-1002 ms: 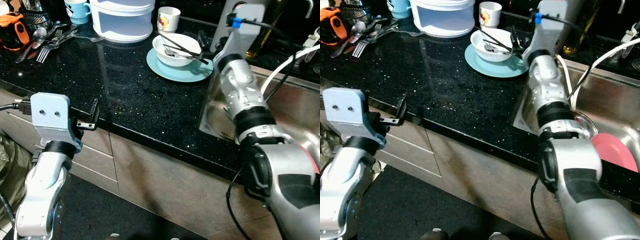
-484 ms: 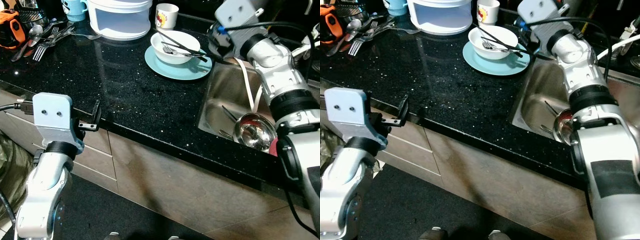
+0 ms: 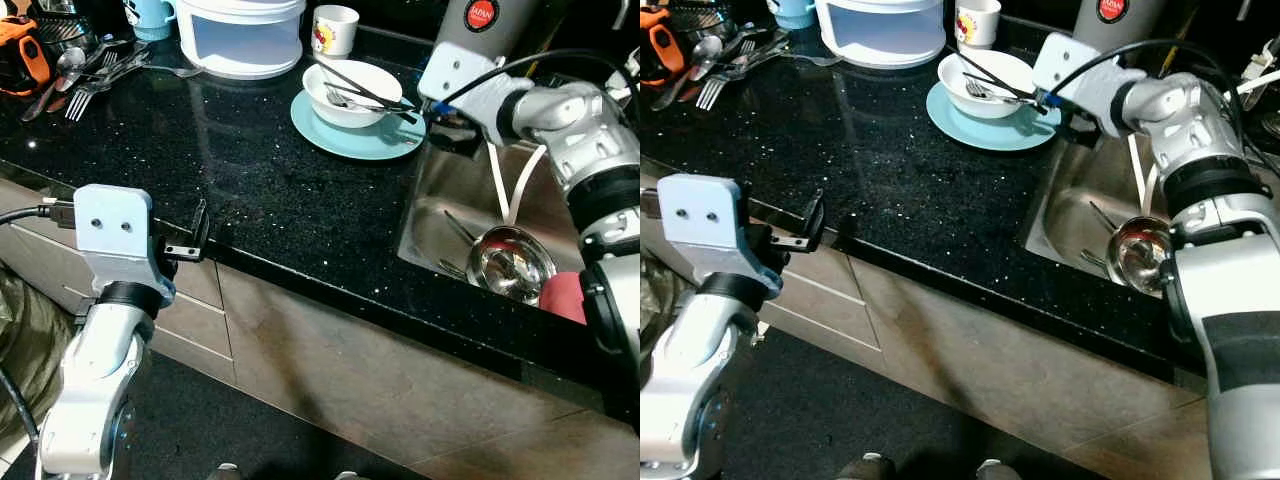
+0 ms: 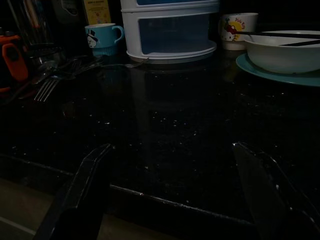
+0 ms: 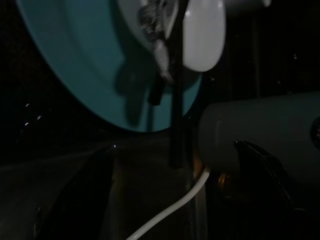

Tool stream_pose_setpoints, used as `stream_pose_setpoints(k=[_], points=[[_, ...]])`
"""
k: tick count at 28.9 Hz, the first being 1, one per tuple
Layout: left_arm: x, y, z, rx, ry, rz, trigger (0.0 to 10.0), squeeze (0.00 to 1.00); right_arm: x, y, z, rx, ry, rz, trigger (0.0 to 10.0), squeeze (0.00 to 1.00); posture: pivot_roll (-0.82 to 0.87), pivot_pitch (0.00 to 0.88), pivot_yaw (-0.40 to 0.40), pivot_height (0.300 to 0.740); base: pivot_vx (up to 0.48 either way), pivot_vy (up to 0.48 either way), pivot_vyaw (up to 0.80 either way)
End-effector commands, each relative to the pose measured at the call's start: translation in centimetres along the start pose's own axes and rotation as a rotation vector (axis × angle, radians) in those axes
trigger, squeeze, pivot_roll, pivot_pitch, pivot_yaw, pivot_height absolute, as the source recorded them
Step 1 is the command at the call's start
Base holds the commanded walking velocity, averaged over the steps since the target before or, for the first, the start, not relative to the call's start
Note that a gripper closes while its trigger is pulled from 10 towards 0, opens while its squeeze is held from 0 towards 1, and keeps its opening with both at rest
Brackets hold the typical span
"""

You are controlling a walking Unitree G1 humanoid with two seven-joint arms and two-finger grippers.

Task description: Kitchen organization

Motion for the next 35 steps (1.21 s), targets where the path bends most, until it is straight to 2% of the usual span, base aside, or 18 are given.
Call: stream_pose_setpoints(k=[1,7,10,19,24,25,27,28,30,31,35], points=[[0.2,0.0,0.1,-0.005,-0.003,0.002,10.0,0.0,0.0,0.1,-0.3,-0.025,-0.007,0.015,10.0,0.0,0.17,0.129,-0.088,0.74,0.0,0.0,0.0],[0.2,0.1,0.0,-0.004,-0.004,0.005,10.0,0.0,0.1,1.2,-1.0,-0.009,-0.082,0.033,10.0,0.0,0.17,0.129,-0.089,0.74,0.0,0.0,0.0],[0.2,0.0,0.0,-0.006,-0.002,0.008,10.0,0.0,0.1,1.7,-1.7,-0.014,-0.176,0.058,10.0,0.0,0.17,0.13,-0.093,0.74,0.0,0.0,0.0],[0.4,-0.2,0.0,-0.011,-0.006,0.016,10.0,0.0,-2.2,1.9,-3.4,-0.06,-0.132,0.106,10.0,0.0,0.17,0.135,-0.098,0.74,0.0,0.0,0.0],[0.2,-0.3,0.2,-0.017,0.002,0.016,10.0,0.0,-2.8,1.7,-3.8,-0.096,-0.117,0.138,10.0,0.0,0.16,0.139,-0.103,0.74,0.0,0.0,0.0],[0.2,-0.3,0.2,-0.019,0.004,0.016,10.0,0.0,-2.9,1.7,-3.9,-0.106,-0.126,0.146,9.0,0.0,0.16,0.139,-0.103,0.74,0.0,0.0,0.0],[0.2,-0.3,0.3,-0.019,0.005,0.016,10.0,0.0,-2.9,1.7,-3.9,-0.111,-0.134,0.149,9.0,0.0,0.16,0.139,-0.103,0.74,0.0,0.0,0.0],[0.2,-0.3,0.3,-0.019,0.007,0.016,10.0,0.0,-2.9,1.7,-4.0,-0.119,-0.145,0.152,4.8,0.0,0.16,0.14,-0.105,0.74,0.0,0.0,0.0],[0.3,-0.3,0.3,-0.019,0.009,0.017,10.0,0.0,-2.9,1.7,-4.1,-0.128,-0.159,0.158,4.5,0.0,0.16,0.14,-0.107,0.74,0.0,0.0,0.0],[0.3,-0.3,0.3,-0.019,0.012,0.018,10.0,0.0,-3.0,1.6,-4.1,-0.136,-0.164,0.163,0.0,0.0,0.16,0.141,-0.109,0.74,0.0,0.0,0.0],[0.1,-0.3,0.4,-0.02,0.019,0.019,10.0,0.0,-3.0,1.6,-4.2,-0.152,-0.169,0.17,0.0,0.0,0.16,0.142,-0.11,0.74,0.0,0.0,0.0]])
Point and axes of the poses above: a point about 5 cm out from each wrist's last joint towards the gripper, its own z axis pointing back from the gripper into the wrist, its own y axis along the axis of the wrist's last joint, x = y × z, the point moved 2 cm from there along -z, pointing out of the wrist towards the gripper, and after that the axes turned 11 degrees about -z, right-handed, at the moved point
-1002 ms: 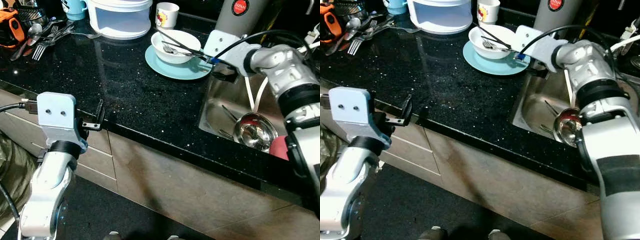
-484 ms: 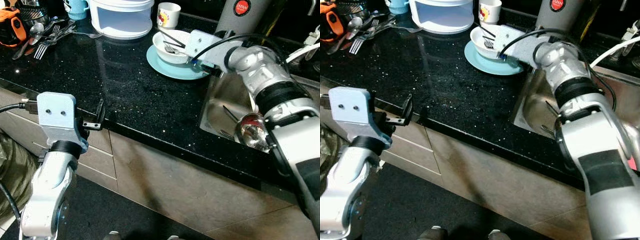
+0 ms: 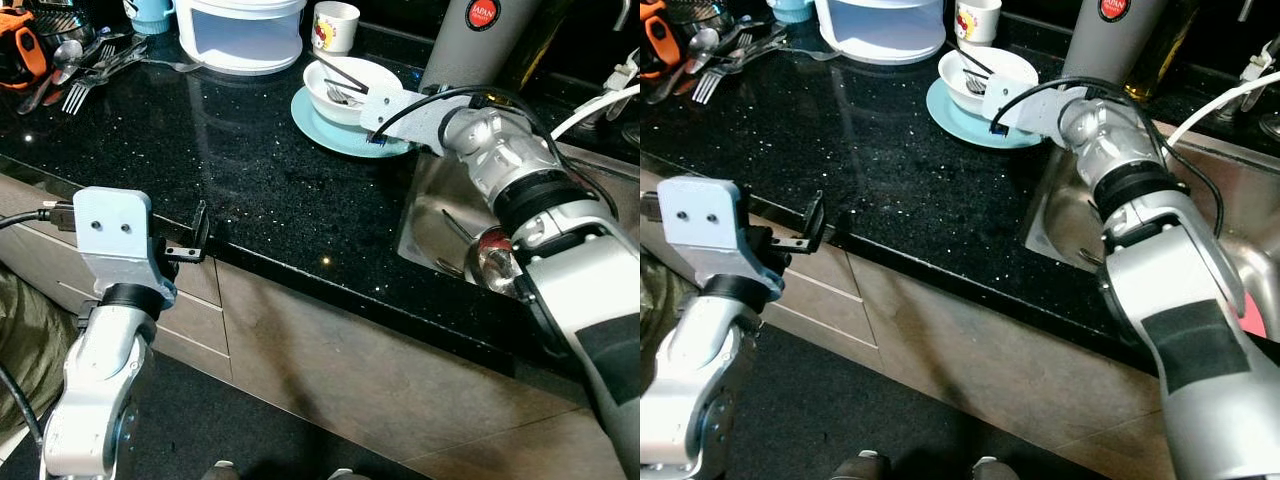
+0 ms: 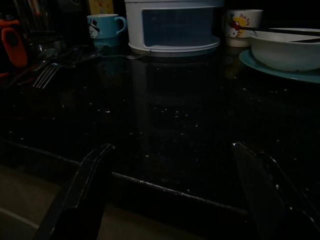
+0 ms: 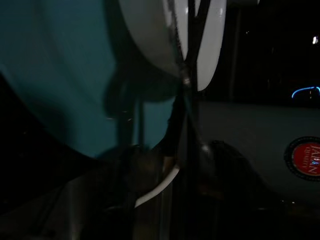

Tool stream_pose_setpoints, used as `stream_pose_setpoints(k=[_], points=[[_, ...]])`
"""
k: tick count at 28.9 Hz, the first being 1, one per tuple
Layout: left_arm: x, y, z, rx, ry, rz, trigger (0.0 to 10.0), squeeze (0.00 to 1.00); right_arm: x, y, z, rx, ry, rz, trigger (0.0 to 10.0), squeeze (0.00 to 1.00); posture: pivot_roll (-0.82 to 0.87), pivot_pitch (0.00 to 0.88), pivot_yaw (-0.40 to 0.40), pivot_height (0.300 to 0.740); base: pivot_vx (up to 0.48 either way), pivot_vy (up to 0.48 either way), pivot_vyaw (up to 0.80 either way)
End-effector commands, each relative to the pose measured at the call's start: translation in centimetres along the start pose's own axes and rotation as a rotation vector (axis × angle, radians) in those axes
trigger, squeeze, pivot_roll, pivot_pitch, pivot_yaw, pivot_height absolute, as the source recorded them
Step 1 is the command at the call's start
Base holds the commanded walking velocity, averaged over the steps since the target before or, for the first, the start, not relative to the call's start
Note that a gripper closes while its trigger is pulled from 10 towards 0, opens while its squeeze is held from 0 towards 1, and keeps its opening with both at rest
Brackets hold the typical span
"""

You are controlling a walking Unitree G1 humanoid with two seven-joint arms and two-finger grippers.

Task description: Kitchen organization

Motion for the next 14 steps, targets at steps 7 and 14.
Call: stream_pose_setpoints(k=[7,14], points=[[0.0,0.1,0.3,-0.006,0.005,0.001,10.0,0.0,0.5,0.6,0.0,0.005,-0.006,0.03,0.0,0.0,0.16,0.141,-0.109,0.74,0.0,0.0,0.0],[-0.2,0.0,0.3,-0.007,0.012,0.0,10.0,0.0,0.7,1.1,0.0,0.023,-0.018,0.028,0.0,0.0,0.16,0.139,-0.109,0.74,0.0,0.0,0.0]])
Point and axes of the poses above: a point about 5 cm out from each wrist's last joint towards the gripper, its own z axis pointing back from the gripper into the wrist, its own y axis along the axis of the wrist's last joint, x = y × z, the point moved 2 cm from there along -z, pointing out of the wrist towards the gripper, and after that the axes turned 11 degrees about -z, right-handed, at the moved point
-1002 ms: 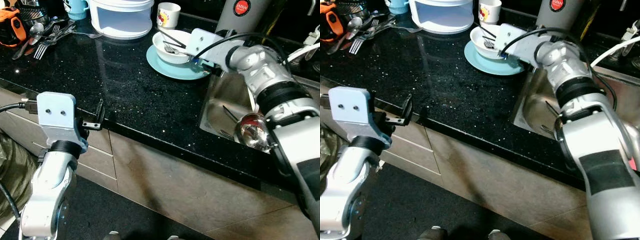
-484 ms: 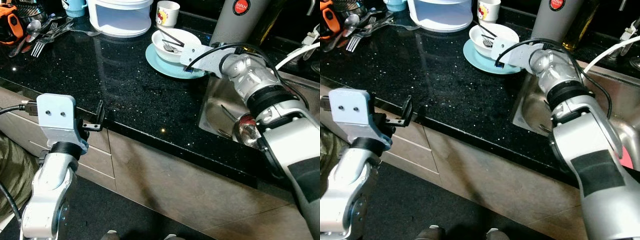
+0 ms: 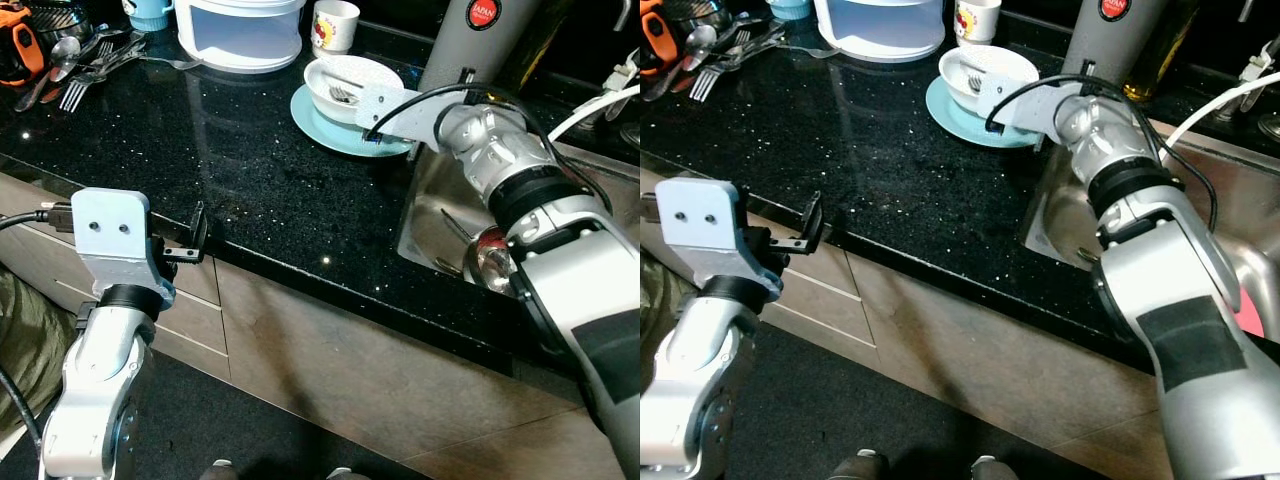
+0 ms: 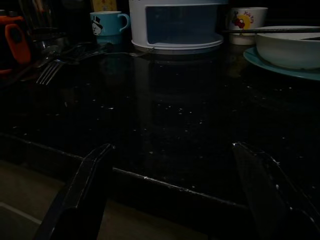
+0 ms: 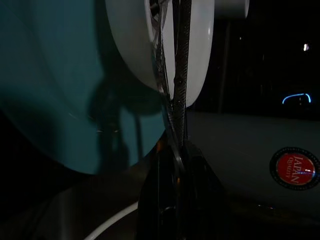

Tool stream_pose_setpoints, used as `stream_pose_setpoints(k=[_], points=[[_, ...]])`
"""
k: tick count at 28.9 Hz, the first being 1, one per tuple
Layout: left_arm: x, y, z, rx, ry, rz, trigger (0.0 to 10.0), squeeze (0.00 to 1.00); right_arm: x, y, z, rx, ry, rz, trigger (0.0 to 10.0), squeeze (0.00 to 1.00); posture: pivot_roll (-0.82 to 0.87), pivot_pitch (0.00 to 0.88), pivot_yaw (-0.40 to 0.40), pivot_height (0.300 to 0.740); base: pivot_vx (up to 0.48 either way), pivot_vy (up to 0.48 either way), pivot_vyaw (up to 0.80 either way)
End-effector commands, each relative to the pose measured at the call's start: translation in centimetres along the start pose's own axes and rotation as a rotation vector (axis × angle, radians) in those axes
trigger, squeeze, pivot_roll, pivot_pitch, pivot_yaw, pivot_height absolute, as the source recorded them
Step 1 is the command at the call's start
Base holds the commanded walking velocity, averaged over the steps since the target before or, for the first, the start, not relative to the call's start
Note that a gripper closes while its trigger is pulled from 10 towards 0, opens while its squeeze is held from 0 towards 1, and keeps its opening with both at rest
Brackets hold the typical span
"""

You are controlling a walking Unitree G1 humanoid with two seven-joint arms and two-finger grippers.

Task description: Kitchen organization

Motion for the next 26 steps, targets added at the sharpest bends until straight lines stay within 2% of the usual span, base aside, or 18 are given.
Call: stream_pose_setpoints(k=[1,8,26], points=[[-0.2,0.1,0.2,-0.003,0.008,-0.001,10.0,0.0,0.3,0.1,0.1,0.001,-0.008,0.011,0.0,0.0,0.16,0.139,-0.109,0.74,0.0,0.0,0.0],[0.1,0.0,0.2,-0.004,0.001,0.003,10.0,0.0,1.1,0.4,0.2,0.017,-0.037,0.0,0.0,0.0,0.15,0.139,-0.107,0.74,0.0,0.0,0.0],[0.3,-0.1,0.1,-0.006,-0.002,0.007,10.0,0.0,4.0,1.7,1.0,0.113,-0.204,-0.137,0.0,0.0,0.16,0.131,-0.108,0.74,0.0,0.0,0.0]])
Point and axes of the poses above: a point about 5 cm out from each wrist's last joint towards the gripper, its own z axis pointing back from the gripper into the wrist, its own y axis along the axis of the wrist's last joint, x = y × z, the point moved 2 cm from there along -z, pointing out of the wrist towards the gripper, and after that the axes turned 11 degrees about -z, right-handed, at the moved point
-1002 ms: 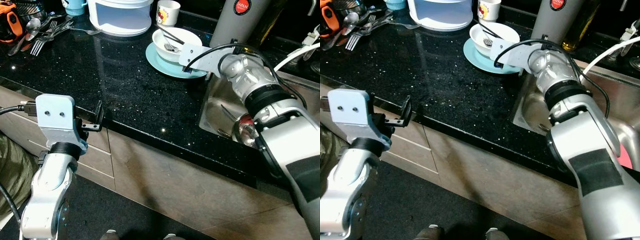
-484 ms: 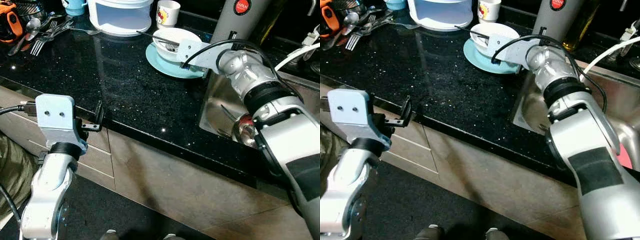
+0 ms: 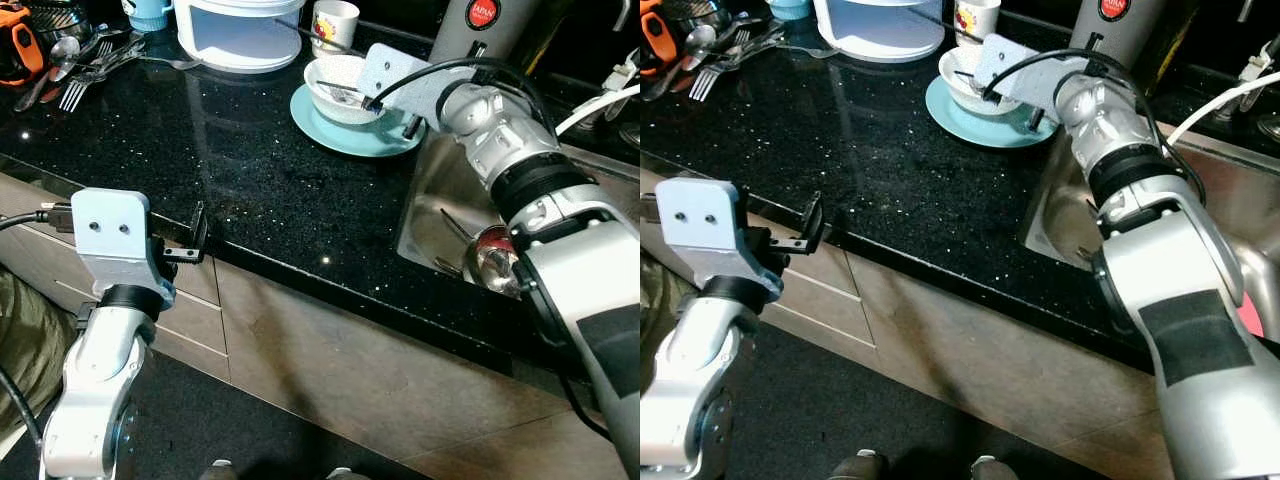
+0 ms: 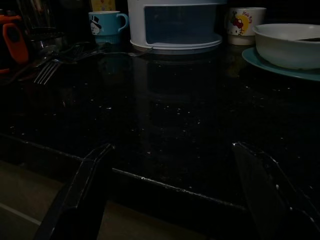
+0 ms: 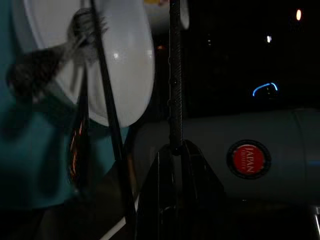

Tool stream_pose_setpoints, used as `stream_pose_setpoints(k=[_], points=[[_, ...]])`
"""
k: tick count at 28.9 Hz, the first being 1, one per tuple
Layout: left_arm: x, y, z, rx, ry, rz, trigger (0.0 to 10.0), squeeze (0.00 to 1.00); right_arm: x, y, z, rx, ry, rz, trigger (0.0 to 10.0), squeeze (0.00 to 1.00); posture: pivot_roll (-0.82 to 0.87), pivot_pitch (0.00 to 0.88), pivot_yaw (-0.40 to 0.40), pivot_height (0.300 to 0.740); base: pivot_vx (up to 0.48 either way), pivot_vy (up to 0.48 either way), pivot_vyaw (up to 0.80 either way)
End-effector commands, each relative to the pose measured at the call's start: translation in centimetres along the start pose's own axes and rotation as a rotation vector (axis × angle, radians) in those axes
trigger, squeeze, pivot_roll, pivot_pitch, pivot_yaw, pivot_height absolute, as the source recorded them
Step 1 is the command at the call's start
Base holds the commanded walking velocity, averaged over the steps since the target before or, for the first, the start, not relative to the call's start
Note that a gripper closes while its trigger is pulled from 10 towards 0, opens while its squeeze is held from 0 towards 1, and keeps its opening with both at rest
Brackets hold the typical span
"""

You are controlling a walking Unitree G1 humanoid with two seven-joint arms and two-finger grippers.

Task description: Kitchen organization

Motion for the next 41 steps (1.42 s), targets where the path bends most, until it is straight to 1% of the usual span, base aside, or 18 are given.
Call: stream_pose_setpoints(k=[1,10,14,16,17,18,19,20,21,23,24,25,30,31,33,36,40,41], points=[[0.2,-0.1,0.1,-0.006,-0.001,0.004,10.0,0.0,1.3,0.5,0.2,0.022,-0.04,-0.013,0.0,0.0,0.16,0.131,-0.108,0.74,0.0,0.0,0.0],[0.2,-0.1,0.1,-0.004,-0.002,0.005,10.0,0.0,1.9,0.6,0.3,0.048,-0.077,-0.054,0.0,0.0,0.16,0.125,-0.107,0.74,0.0,0.0,0.0],[0.2,-0.1,0.0,-0.001,-0.001,0.005,10.0,0.0,2.8,1.3,0.7,0.166,-0.092,-0.338,0.0,0.0,0.16,0.117,-0.109,0.74,0.0,0.0,0.0],[0.2,-0.1,0.0,-0.001,-0.001,0.005,10.0,0.0,2.8,1.3,0.7,0.166,-0.092,-0.338,0.0,0.0,0.16,0.117,-0.109,0.74,0.0,0.0,0.0],[0.2,-0.1,-0.1,0.0,-0.001,0.005,10.0,0.0,2.8,1.7,0.8,0.237,-0.065,-0.476,0.0,0.0,0.16,0.109,-0.11,0.74,0.0,0.0,0.0],[0.2,-0.1,-0.1,0.0,-0.001,0.005,10.0,0.0,2.8,1.7,0.8,0.237,-0.065,-0.476,0.0,0.0,0.16,0.109,-0.11,0.74,0.0,0.0,0.0],[0.3,-0.1,-0.1,0.002,-0.002,0.006,10.0,0.0,2.7,2.0,1.1,0.318,-0.022,-0.633,0.0,0.0,0.16,0.101,-0.112,0.74,0.0,0.0,0.0],[0.3,-0.1,-0.1,0.002,-0.002,0.006,10.0,0.0,2.7,2.0,1.1,0.318,-0.022,-0.633,0.0,0.0,0.16,0.101,-0.112,0.74,0.0,0.0,0.0],[0.4,0.0,-0.2,0.007,-0.005,0.009,10.0,0.0,2.5,2.0,1.5,0.42,0.042,-0.825,0.0,0.0,0.15,0.092,-0.113,0.74,0.0,0.0,0.0],[0.5,0.0,-0.5,0.014,-0.007,0.014,10.0,0.0,2.2,1.3,2.6,0.568,0.127,-1.063,1.3,0.0,0.15,0.08,-0.113,0.74,0.0,0.0,0.0],[0.5,0.0,-0.5,0.014,-0.007,0.014,10.0,0.0,2.2,1.3,2.6,0.568,0.127,-1.063,1.3,0.0,0.15,0.08,-0.113,0.74,0.0,0.0,0.0],[0.5,0.1,-0.6,0.019,-0.01,0.014,10.0,0.0,2.0,0.9,3.2,0.625,0.162,-1.159,3.3,0.0,0.15,0.077,-0.114,0.74,0.0,0.0,0.0],[0.5,0.1,-0.7,0.025,-0.013,0.013,10.0,0.0,1.5,0.4,4.1,0.679,0.208,-1.248,4.4,0.0,0.14,0.066,-0.113,0.74,0.0,0.0,0.0],[0.4,0.2,-0.8,0.029,-0.013,0.011,10.0,0.0,1.0,-0.3,4.8,0.688,0.228,-1.307,10.0,0.0,0.13,0.049,-0.112,0.74,0.0,0.0,0.0],[0.3,0.3,-1.2,0.045,-0.016,0.006,10.0,0.0,0.0,-2.3,6.2,0.674,0.207,-1.433,10.0,0.0,0.13,0.02,-0.1,0.74,0.0,0.0,-0.8],[0.2,0.5,-1.5,0.057,-0.02,0.003,10.0,0.0,-0.5,-3.7,7.1,0.653,0.173,-1.47,10.0,0.0,0.12,0.009,-0.096,0.74,0.0,0.0,-0.8],[-0.1,0.5,-2.1,0.071,-0.017,-0.002,10.0,0.0,-1.9,-6.7,7.6,0.458,0.116,-1.357,10.0,0.0,0.11,0.0,-0.089,0.74,0.0,0.0,-0.8],[0.0,0.5,-2.2,0.073,-0.017,-0.002,10.0,0.0,-2.4,-7.9,7.3,0.346,0.087,-1.264,10.0,0.0,0.11,0.0,-0.088,0.74,0.0,0.0,-0.8]])
Point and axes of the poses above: a point about 5 cm out from each wrist's last joint towards the gripper, its own z axis pointing back from the gripper into the wrist, its own y axis along the axis of the wrist's last joint, x = y × z, the point moved 2 cm from there along -z, pointing out of the wrist towards the gripper, and after that the axes turned 11 degrees about -z, right-handed, at the moved point
